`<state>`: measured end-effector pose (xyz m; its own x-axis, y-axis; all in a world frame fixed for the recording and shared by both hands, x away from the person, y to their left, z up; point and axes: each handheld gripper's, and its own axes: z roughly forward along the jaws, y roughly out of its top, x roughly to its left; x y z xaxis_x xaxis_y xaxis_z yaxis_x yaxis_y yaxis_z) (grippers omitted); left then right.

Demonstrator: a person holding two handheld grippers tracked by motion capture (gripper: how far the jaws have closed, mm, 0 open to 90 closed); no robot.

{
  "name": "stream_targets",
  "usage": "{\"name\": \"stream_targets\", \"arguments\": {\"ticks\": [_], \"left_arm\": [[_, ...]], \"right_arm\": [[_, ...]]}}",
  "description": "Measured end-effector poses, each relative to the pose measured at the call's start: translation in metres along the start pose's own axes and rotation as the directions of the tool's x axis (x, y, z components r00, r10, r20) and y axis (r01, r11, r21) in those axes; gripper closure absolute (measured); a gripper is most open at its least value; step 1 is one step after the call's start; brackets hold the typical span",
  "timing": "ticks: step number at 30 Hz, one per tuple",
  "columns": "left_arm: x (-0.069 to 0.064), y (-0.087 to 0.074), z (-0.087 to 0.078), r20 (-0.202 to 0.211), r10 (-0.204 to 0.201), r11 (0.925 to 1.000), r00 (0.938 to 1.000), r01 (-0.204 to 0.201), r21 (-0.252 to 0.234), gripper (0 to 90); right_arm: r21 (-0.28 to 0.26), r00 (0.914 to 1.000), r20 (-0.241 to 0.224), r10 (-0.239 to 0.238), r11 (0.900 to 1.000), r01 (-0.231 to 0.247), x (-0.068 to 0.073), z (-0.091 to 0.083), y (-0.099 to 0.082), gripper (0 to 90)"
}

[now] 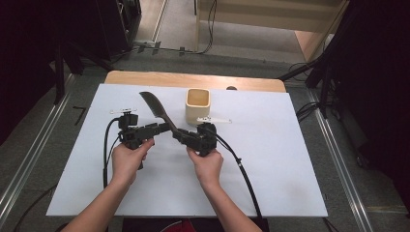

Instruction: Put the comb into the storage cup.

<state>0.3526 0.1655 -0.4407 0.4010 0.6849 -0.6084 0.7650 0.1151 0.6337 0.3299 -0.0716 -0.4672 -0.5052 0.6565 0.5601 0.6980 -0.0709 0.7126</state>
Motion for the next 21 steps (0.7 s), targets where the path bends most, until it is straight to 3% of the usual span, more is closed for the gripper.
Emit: {"name": "stream_targets", "arguments": {"ticks": [4, 7, 21], "left_arm": [[0.001, 0.001, 0.004, -0.005, -0.014, 0.9999, 0.9999, 0.014, -0.003, 30.5], [-0.001, 0.002, 0.008, -0.026, 0.011, 0.9999, 0.9996, -0.011, -0.005, 31.0], [0.004, 0.005, 0.016, -0.05, -0.049, 0.9988, 0.9975, 0.049, -0.005, 37.9]], "right_arm": [[-0.005, 1.0, -0.007, 0.002, 1.0, -0.002, 0.002, 0.002, -0.001, 70.2], [-0.003, 0.9999, -0.014, 0.005, 1.0, -0.005, 0.003, 0.005, -0.003, 70.2], [-0.048, 1.0, -0.006, -0.005, 0.9988, 0.005, 0.008, 0.01, -0.007, 70.2]]}}
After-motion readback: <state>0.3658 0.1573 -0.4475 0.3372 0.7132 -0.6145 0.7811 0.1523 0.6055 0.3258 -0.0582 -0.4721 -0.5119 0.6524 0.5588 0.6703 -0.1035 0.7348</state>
